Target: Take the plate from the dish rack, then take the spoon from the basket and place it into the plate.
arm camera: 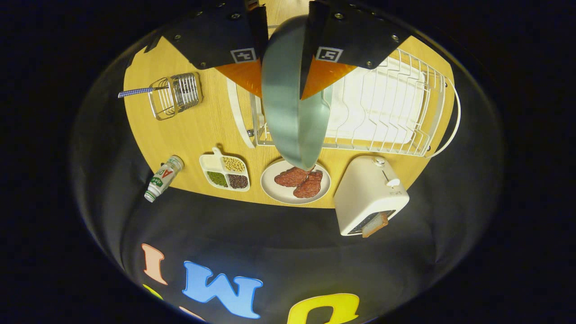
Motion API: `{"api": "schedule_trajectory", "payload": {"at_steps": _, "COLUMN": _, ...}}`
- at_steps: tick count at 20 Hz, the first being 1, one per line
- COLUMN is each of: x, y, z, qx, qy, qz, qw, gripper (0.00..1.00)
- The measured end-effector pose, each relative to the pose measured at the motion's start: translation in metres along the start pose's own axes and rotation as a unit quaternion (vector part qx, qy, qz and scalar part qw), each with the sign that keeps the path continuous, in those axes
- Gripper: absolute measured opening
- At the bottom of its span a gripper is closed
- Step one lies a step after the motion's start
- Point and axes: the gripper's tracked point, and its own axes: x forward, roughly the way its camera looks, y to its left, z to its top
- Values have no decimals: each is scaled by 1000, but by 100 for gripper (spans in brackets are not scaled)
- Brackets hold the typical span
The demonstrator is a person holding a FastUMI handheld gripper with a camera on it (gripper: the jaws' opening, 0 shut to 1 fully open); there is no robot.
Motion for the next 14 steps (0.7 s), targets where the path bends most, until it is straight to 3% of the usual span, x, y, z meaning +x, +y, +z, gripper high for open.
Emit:
{"api": "schedule_trajectory", "payload": {"at_steps": 4, "x": -14, "y": 10, "z": 18, "qx": -65, "qy": -17, "qz": -68, "qw": 995, "gripper": 33}}
{"api": "schedule_trajectory", "payload": {"at_steps": 9, "x": -40, "y": 13, "z": 32, "qx": -136, "qy": -48, "qz": -148, "qw": 978, "gripper": 33}}
{"api": "schedule_trajectory", "payload": {"at_steps": 14, "x": -47, "y": 17, "z": 27, "qx": -135, "qy": -44, "qz": -146, "qw": 979, "gripper": 33}}
